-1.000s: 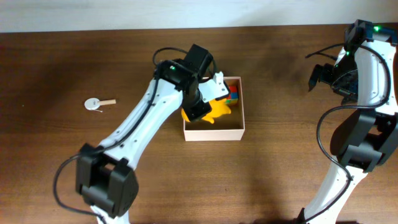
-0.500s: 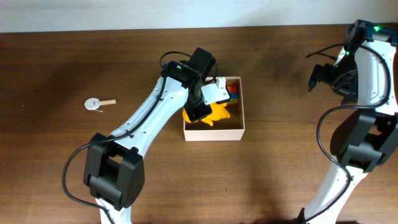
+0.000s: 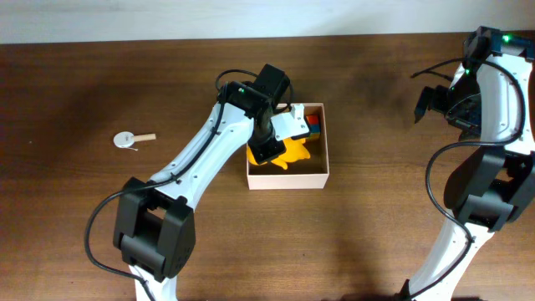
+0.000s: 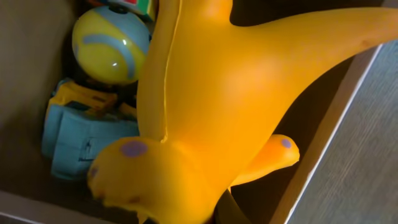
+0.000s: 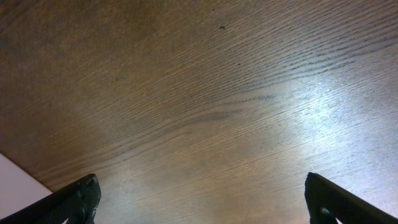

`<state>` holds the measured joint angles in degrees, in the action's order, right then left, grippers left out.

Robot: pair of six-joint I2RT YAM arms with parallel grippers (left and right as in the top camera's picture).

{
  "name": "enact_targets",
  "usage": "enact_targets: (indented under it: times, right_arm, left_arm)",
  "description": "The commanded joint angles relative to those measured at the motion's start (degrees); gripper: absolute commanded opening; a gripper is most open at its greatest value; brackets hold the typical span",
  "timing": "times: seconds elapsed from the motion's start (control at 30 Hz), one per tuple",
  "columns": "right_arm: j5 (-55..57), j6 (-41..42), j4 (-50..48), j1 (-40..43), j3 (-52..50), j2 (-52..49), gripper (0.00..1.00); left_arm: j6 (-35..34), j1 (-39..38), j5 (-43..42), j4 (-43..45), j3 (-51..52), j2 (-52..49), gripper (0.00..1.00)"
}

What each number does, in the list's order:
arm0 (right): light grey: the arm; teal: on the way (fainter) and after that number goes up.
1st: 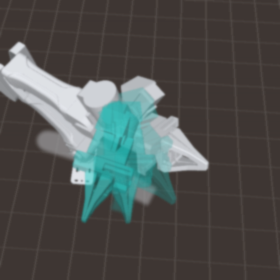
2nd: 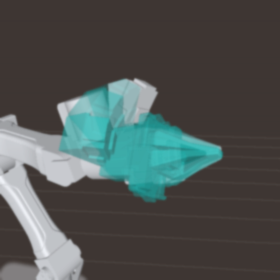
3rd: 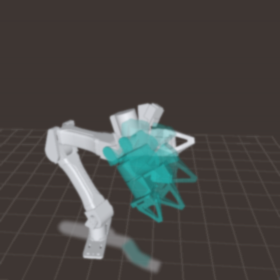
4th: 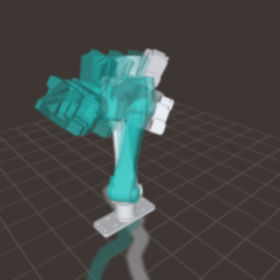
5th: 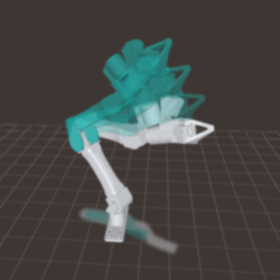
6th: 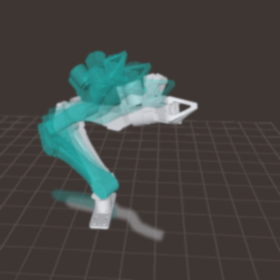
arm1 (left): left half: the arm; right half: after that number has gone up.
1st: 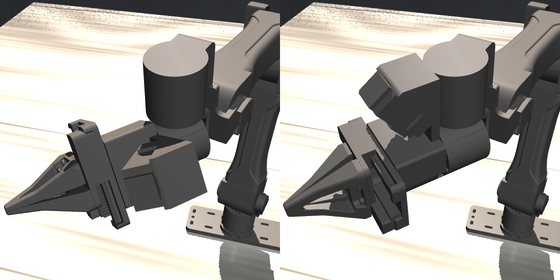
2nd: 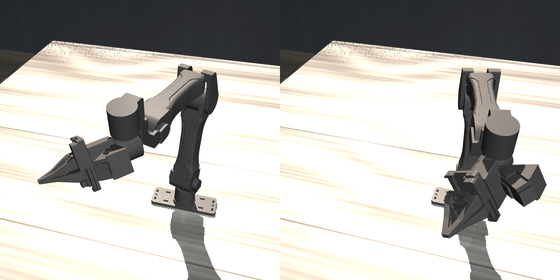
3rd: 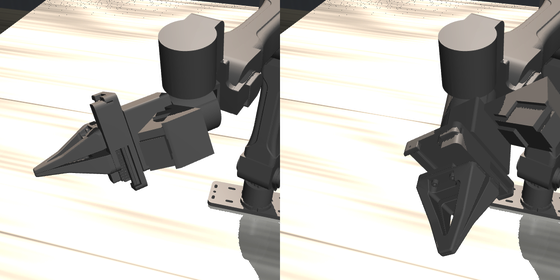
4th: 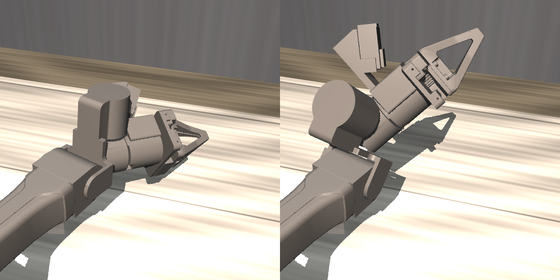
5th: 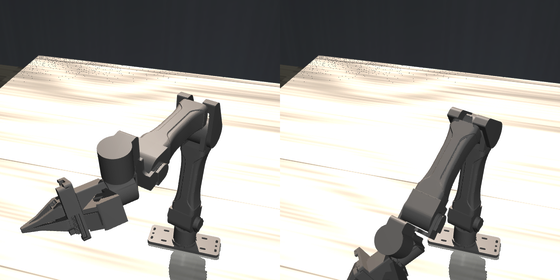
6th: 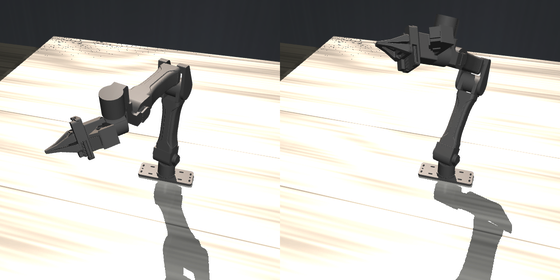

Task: Pack container
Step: 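Lower the orange toy into the box and open the left gripper, then move the left gripper to the tape measure and grasp its wooden handle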

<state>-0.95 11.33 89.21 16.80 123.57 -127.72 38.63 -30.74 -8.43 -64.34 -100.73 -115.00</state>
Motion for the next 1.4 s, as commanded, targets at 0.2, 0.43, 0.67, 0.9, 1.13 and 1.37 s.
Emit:
enact_targets:
  times: [0.2, 0.43, 0.67, 0.9, 1.13, 1.37]
  right_arm:
    - [-0.09, -0.33, -0.13, -0.26, 0.24, 0.61, 0.99]
    - [-0.09, -0.33, -0.13, -0.28, 0.24, 0.61, 0.99]
    - [-0.09, -0.33, -0.13, -0.28, 0.24, 0.61, 0.99]
    - [-0.09, -0.33, -0.13, -0.28, 0.24, 0.61, 0.99]
    - [-0.09, -0.33, -0.13, -0.28, 0.24, 0.61, 0.98]
    - [-0.09, -0.33, -0.13, -0.28, 0.24, 0.61, 0.99]
  left_arm:
    - [1.31, -0.02, -1.68, -2.58, -0.26, -1.46, 0.56]
    - [1.33, 0.0, -0.46, -2.16, -0.28, -1.44, 0.63]
    - [-2.99, 1.36, 9.44, -3.54, -6.29, -1.14, 0.6]
    - [-22.95, 10.73, 13.05, -2.1, -14.58, -0.79, 0.66]
    - [-43.8, 25.9, 14.23, -1.66, -14.49, -2.43, 0.68]
    - [-44.68, 33.29, 13.81, -2.38, -14.43, -5.86, 0.86]
